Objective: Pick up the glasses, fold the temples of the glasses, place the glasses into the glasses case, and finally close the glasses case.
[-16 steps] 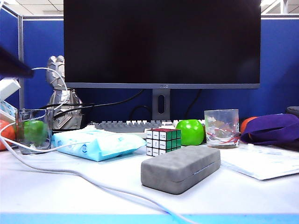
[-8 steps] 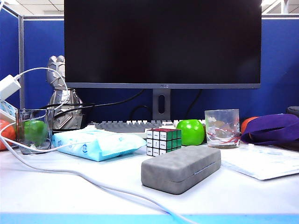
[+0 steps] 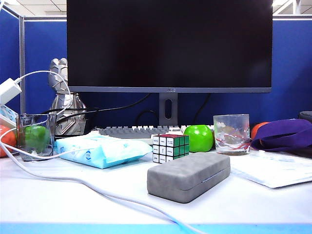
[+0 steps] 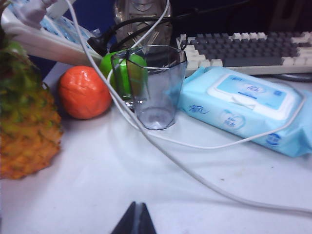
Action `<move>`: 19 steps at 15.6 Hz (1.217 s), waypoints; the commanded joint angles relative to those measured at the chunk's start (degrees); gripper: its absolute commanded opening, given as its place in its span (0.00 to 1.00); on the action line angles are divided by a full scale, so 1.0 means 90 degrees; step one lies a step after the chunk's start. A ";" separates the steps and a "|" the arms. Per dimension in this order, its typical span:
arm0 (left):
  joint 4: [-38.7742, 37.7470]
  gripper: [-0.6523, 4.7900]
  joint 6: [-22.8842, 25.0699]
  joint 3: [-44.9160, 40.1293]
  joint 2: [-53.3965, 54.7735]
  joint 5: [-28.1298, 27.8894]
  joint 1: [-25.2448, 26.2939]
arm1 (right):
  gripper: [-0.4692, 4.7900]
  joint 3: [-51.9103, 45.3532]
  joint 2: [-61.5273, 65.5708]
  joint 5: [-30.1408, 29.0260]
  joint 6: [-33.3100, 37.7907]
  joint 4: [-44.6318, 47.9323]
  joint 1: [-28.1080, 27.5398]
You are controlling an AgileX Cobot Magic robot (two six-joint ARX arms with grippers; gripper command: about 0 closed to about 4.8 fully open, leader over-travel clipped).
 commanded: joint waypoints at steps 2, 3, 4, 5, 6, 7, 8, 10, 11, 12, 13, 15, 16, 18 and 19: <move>-0.0087 0.11 0.0015 -0.0010 -0.0010 -0.0044 0.0000 | 0.10 0.0027 -0.0012 0.0012 0.0034 0.0061 0.0010; -0.0085 0.11 0.0007 -0.0010 -0.0010 -0.0044 0.0000 | 0.10 0.0027 -0.0010 0.0010 0.0034 0.0056 0.0010; -0.0085 0.11 0.0007 -0.0010 -0.0010 -0.0044 0.0000 | 0.10 0.0027 -0.0012 0.0012 0.0034 0.0058 0.0010; -0.0085 0.11 0.0007 -0.0010 -0.0010 -0.0044 0.0000 | 0.10 0.0027 -0.0012 0.0010 0.0034 0.0058 0.0010; -0.0085 0.11 0.0007 -0.0010 -0.0007 -0.0044 0.0000 | 0.10 0.0027 -0.0012 0.0010 0.0034 0.0058 0.0010; -0.0085 0.11 0.0007 -0.0010 -0.0010 -0.0044 0.0000 | 0.10 0.0024 -0.0019 0.0010 0.0032 0.0053 -0.0012; -0.0085 0.11 0.0007 -0.0010 -0.0010 -0.0046 0.0000 | 0.10 0.0024 -0.0119 -0.0046 0.0032 0.0005 -0.0100; -0.0085 0.11 0.0007 -0.0010 -0.0010 -0.0044 0.0000 | 0.10 -0.0044 -0.0369 -0.0029 0.0012 0.0010 -0.0459; -0.0085 0.11 0.0007 -0.0010 -0.0010 -0.0046 -0.0002 | 0.10 -0.0117 -0.0508 0.0034 -0.0010 0.0056 -0.0724; -0.0085 0.11 0.0007 -0.0010 -0.0010 -0.0046 -0.0002 | 0.10 -0.0226 -0.0624 0.0228 -0.0010 0.0189 -0.1030; -0.0085 0.11 0.0007 -0.0010 -0.0010 -0.0044 -0.0002 | 0.10 -0.0296 -0.0772 0.0233 -0.0206 0.0435 -0.1586; -0.0087 0.11 0.0007 -0.0010 -0.0010 -0.0046 -0.0002 | 0.10 -0.0498 -0.1166 -0.0546 -0.0947 0.1059 -0.2798; -0.0087 0.11 0.0007 -0.0010 -0.0010 -0.0029 0.0000 | 0.10 -0.0539 -0.1292 -0.0818 -0.1071 0.1226 -0.3152; -0.0083 0.11 0.0007 -0.0010 -0.0010 0.0002 0.0000 | 0.10 -0.0595 -0.1270 -0.1324 -0.1015 0.1241 -0.3755; -0.0083 0.11 0.0007 -0.0010 -0.0010 0.0002 0.0000 | 0.10 -0.0595 -0.1270 -0.1462 -0.0862 0.1217 -0.3961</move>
